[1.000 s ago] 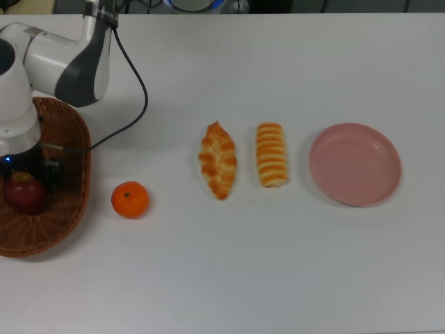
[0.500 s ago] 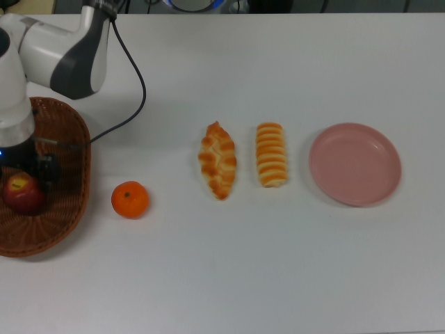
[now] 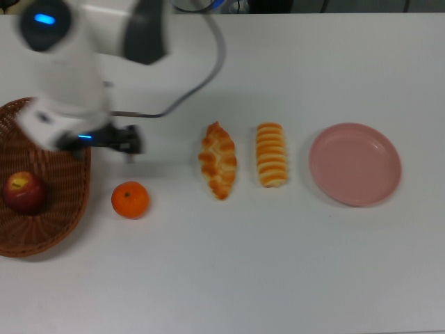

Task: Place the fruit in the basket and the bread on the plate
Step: 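Move the gripper over the braided bread roll and grasp it, then carry the braided roll onto the pink plate and release it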

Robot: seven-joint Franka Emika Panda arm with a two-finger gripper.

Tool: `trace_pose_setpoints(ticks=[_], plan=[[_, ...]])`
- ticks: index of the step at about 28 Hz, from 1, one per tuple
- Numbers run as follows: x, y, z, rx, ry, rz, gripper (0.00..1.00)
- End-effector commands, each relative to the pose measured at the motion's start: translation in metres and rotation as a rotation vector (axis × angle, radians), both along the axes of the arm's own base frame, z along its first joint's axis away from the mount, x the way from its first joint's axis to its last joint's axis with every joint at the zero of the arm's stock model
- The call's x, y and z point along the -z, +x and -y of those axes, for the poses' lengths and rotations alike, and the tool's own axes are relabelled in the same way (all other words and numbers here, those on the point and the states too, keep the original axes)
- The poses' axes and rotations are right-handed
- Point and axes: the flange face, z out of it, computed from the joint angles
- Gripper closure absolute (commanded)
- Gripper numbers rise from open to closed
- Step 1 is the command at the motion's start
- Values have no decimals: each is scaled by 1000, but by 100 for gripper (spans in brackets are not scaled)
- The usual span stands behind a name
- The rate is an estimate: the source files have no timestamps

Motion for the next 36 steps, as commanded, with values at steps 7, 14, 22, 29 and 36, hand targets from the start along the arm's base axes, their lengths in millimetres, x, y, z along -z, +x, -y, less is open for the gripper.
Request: trace_pose_setpoints(ticks=[7, 14, 22, 29, 36], plan=[[29, -27, -164, -224, -13, -209, 0], [81, -41, -225, -318, -134, -280, 0], [114, -44, -234, -322, -195, -309, 4], [112, -41, -227, -312, -202, -300, 100], [97, -38, -222, -270, -150, -281, 100]])
